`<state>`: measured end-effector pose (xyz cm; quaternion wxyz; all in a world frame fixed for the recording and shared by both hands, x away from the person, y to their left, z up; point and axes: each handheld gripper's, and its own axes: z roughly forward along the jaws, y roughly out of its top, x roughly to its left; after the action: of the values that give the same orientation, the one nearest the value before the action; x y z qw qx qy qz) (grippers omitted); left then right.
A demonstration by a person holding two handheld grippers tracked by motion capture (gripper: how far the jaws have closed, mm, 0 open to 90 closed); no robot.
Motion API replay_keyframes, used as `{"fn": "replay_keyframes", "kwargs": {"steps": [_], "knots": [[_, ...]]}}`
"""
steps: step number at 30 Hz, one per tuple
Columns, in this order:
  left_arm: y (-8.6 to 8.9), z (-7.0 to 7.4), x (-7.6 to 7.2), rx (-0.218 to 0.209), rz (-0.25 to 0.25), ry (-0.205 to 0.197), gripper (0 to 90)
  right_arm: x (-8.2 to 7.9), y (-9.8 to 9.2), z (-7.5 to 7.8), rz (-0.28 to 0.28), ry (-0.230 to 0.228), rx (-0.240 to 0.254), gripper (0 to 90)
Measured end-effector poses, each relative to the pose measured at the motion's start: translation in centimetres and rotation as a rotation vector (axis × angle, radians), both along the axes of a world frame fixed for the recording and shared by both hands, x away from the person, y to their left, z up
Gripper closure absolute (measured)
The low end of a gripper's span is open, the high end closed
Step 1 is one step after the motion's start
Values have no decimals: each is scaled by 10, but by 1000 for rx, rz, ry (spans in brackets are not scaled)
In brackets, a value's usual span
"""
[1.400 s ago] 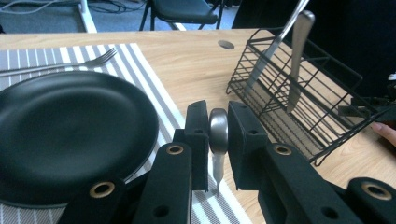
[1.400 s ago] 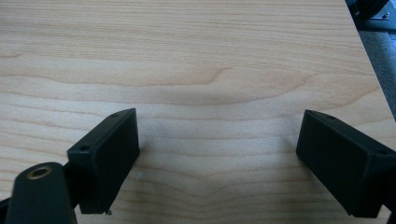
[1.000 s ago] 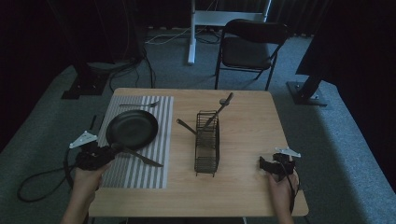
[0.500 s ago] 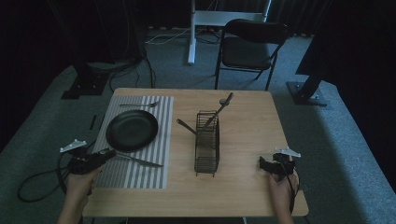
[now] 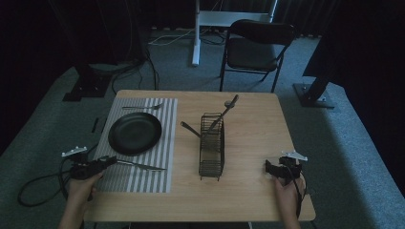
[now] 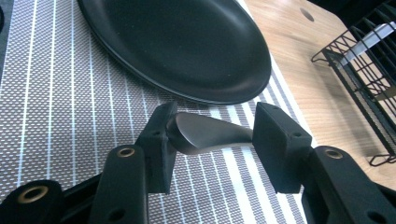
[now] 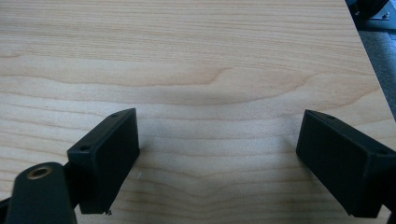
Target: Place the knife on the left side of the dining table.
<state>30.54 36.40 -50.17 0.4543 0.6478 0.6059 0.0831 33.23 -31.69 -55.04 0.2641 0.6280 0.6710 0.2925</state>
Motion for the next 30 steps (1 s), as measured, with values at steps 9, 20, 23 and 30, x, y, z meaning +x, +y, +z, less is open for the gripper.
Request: {"fn": "replay_keyframes", "kwargs": {"steps": [9,20,23,30], "knots": [[10,-20,7,-74,33,48,489,0,0,0,0,0,0,122],[9,-28,6,36,75,73,463,0,0,0,0,0,0,122],[9,-34,5,57,77,87,456,0,0,0,0,0,0,122],[1,-31,-2,195,123,33,420,0,0,0,0,0,0,123]]}}
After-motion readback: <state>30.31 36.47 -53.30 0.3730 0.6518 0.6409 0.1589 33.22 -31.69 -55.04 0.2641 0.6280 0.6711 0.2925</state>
